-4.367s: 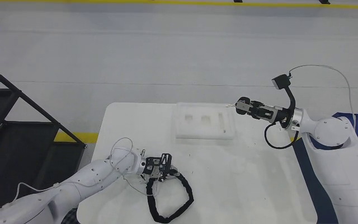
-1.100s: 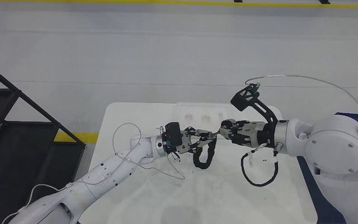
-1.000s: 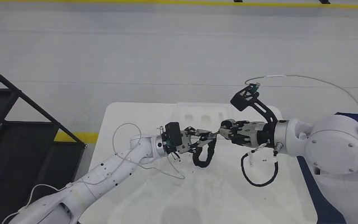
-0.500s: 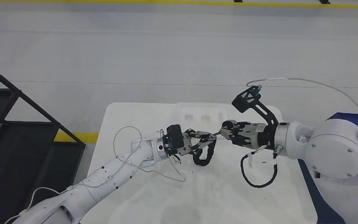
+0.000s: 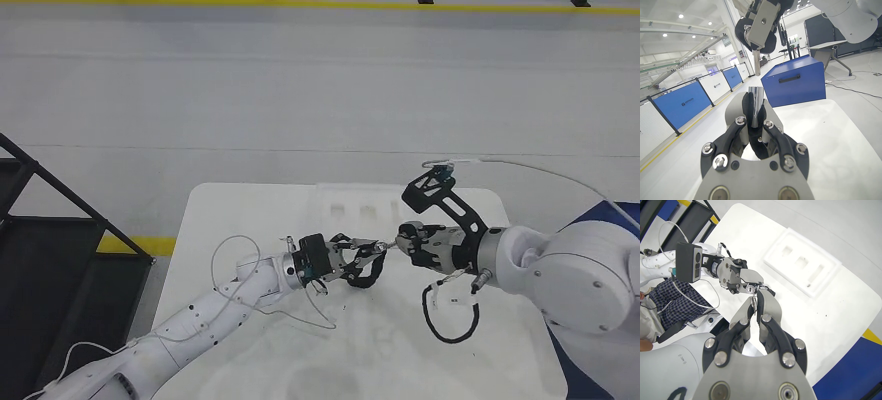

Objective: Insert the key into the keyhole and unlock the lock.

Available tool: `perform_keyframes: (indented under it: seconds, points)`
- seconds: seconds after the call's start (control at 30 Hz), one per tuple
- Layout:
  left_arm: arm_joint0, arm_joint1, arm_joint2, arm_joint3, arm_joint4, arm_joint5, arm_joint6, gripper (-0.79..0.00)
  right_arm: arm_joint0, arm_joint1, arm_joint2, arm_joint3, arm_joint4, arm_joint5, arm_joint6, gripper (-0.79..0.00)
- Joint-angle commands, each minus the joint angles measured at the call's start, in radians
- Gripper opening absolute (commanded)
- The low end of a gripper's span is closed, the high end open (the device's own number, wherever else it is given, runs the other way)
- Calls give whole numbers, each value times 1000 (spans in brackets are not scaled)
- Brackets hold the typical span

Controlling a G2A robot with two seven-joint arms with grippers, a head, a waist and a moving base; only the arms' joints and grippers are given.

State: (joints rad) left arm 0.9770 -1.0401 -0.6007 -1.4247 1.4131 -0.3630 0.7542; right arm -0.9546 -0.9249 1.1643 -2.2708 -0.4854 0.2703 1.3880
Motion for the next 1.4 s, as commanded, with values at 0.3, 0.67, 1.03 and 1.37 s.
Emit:
perform_keyframes:
  seconds: [0.3, 0.67, 1.03, 1.37]
  points:
    - [18, -17, -29, 9, 4, -10, -11, -785, 30, -5, -49, -8, -35, 35, -12, -785]
    - [38, -27, -65, 0, 12, -36, -19, -785, 35, -9, -71, 2, -41, 55, -29, -785]
    - [54, -38, -88, -8, 31, -66, -25, -785, 31, -8, -72, -2, -64, 60, -38, -785]
    - [66, -49, -105, -12, 39, -82, -30, -785, 22, -7, -64, -3, -68, 59, -40, -785]
